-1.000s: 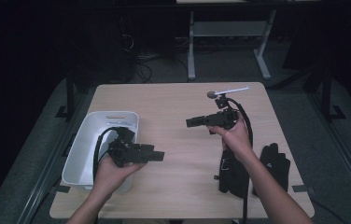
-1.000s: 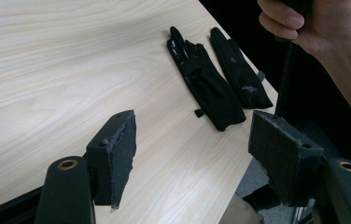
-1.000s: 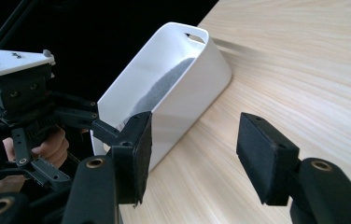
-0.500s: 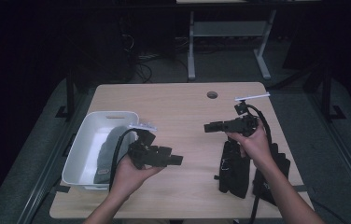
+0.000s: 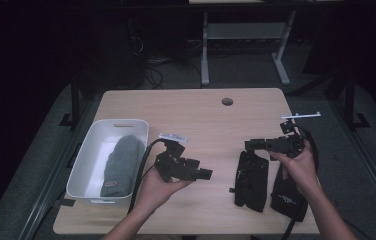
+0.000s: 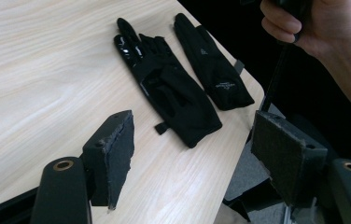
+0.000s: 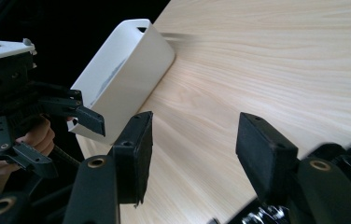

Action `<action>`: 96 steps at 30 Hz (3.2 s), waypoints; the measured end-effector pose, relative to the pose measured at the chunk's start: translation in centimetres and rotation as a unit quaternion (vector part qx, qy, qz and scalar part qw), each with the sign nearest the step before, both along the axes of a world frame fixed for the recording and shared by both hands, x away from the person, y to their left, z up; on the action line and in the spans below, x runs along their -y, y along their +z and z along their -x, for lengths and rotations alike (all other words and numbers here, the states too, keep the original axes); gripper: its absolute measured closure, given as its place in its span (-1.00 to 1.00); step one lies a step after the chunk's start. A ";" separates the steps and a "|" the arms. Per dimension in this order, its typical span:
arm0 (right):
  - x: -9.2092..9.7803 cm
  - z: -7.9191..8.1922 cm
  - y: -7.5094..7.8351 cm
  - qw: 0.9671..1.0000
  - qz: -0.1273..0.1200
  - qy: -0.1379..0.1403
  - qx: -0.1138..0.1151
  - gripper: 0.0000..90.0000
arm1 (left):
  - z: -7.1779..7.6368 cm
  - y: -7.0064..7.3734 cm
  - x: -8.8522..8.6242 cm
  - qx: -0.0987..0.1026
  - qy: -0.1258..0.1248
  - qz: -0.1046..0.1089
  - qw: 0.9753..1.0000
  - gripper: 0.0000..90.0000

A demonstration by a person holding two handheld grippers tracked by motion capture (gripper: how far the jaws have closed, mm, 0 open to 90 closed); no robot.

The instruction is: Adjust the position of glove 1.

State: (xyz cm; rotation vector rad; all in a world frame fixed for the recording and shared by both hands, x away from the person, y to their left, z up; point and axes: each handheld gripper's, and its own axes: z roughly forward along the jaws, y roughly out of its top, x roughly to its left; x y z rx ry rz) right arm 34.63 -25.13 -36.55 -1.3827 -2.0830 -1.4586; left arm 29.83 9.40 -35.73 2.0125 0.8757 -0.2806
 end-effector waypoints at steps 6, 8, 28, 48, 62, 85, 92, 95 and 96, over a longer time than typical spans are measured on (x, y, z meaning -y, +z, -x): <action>1.5 0.7 -0.5 1.000 0.002 -0.010 0.000 0.03 | -0.2 -0.6 1.4 -0.006 -0.012 0.000 1.000 -0.35; 1.9 0.8 -0.6 1.000 0.002 -0.012 -0.003 0.03 | -0.2 -0.8 1.9 -0.007 -0.016 -0.001 1.000 -0.35; 6.4 2.8 -3.6 0.998 0.007 -0.058 -0.021 0.03 | -0.6 -2.5 5.1 -0.015 -0.042 0.003 0.999 -0.36; 11.2 5.8 -7.7 0.992 0.063 -0.105 -0.041 0.05 | -0.5 -3.3 6.1 -0.020 -0.052 0.000 0.998 -0.39; 11.3 6.3 -9.2 0.981 0.160 -0.107 -0.024 0.06 | -0.5 -3.7 6.0 -0.024 -0.053 0.000 0.998 -0.40; 7.5 7.6 -9.2 0.939 0.330 -0.067 0.074 0.61 | -0.3 -4.0 5.5 -0.026 -0.047 -0.006 0.999 -0.40; 7.2 7.3 -8.4 0.941 0.325 -0.074 0.056 0.69 | -0.3 -3.9 5.2 -0.025 -0.045 -0.006 0.999 -0.40; 7.0 7.3 -7.4 0.945 0.313 -0.079 0.056 0.70 | -0.4 -3.9 5.2 -0.025 -0.045 -0.006 0.999 -0.40; 6.9 7.3 -6.9 0.946 0.309 -0.080 0.057 0.70 | -0.3 -3.9 5.2 -0.026 -0.046 -0.006 0.999 -0.40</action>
